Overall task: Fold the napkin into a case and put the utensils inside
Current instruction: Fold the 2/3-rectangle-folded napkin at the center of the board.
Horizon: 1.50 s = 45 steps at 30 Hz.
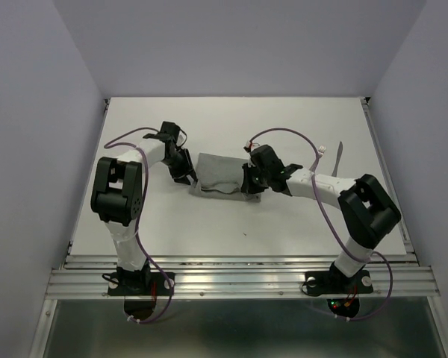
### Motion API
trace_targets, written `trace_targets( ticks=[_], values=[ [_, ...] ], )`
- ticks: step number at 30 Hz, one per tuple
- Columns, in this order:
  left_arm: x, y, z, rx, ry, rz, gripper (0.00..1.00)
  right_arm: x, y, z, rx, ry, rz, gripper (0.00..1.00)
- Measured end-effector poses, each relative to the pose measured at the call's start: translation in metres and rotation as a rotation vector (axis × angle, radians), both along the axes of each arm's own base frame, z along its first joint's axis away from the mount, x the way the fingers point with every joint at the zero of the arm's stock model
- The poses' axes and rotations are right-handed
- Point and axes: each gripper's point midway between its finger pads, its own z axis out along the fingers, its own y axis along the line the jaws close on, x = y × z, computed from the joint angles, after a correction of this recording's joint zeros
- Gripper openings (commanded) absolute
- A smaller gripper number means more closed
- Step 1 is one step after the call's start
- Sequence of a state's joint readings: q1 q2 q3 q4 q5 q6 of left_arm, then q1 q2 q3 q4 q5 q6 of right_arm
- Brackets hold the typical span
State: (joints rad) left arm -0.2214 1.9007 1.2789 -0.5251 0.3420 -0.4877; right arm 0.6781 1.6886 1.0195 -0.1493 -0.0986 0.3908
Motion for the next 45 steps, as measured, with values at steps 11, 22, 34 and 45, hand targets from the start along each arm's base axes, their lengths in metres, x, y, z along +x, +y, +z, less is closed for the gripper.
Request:
trace_targets(
  ticks=[11, 22, 34, 45],
  values=[
    [0.02, 0.012, 0.044, 0.065, -0.147, 0.014, 0.19, 0.011, 0.007, -0.013, 0.09, 0.139, -0.007, 0.01],
    [0.014, 0.017, 0.049, 0.102, -0.158, -0.008, 0.07, 0.016, 0.003, -0.018, 0.115, 0.199, -0.038, 0.01],
    [-0.035, 0.027, 0.061, 0.139, -0.158, -0.029, 0.45, 0.018, 0.001, -0.026, 0.121, 0.235, -0.06, 0.01],
    [-0.085, 0.013, 0.04, 0.028, -0.076, -0.022, 0.46, 0.019, -0.001, -0.025, 0.128, 0.239, -0.064, 0.01]
  ],
)
